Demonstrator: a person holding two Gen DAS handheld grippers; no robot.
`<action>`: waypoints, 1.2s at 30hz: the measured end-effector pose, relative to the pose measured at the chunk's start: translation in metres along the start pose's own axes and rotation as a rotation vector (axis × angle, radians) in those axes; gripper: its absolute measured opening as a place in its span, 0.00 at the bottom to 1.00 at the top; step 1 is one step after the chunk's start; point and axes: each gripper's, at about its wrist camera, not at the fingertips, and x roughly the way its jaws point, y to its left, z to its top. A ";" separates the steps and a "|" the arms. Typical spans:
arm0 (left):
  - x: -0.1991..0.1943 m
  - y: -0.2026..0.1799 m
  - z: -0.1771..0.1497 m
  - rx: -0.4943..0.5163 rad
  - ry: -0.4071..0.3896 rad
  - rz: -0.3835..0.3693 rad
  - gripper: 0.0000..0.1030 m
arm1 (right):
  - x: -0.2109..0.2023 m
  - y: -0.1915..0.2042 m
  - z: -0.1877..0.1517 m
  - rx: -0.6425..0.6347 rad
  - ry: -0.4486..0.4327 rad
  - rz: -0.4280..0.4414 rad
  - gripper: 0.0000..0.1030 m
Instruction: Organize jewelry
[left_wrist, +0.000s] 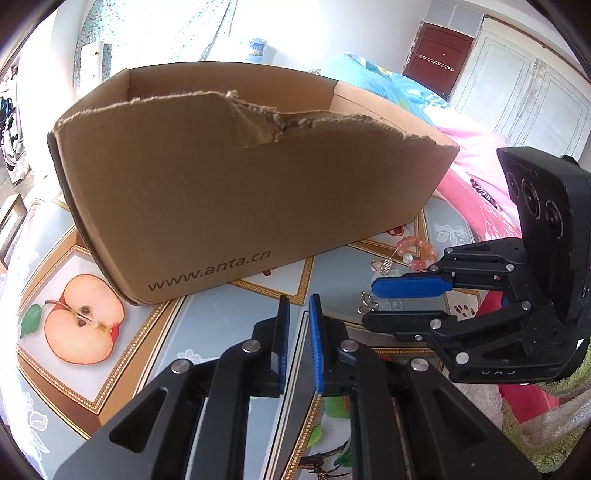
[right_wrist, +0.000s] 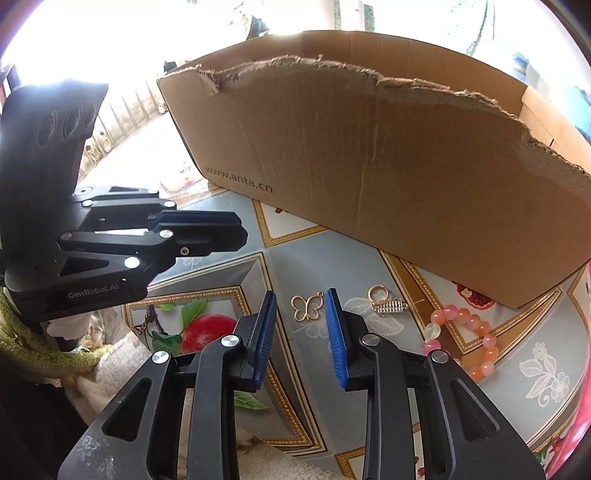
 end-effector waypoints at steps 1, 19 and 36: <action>-0.001 0.000 0.000 0.000 -0.001 0.000 0.10 | 0.000 0.003 -0.001 -0.012 -0.006 -0.015 0.26; -0.011 0.001 -0.003 0.000 -0.023 -0.007 0.10 | 0.006 0.001 -0.001 0.062 0.024 -0.022 0.08; -0.013 -0.031 -0.008 0.140 -0.009 -0.039 0.21 | -0.007 -0.046 -0.011 0.265 -0.007 0.124 0.08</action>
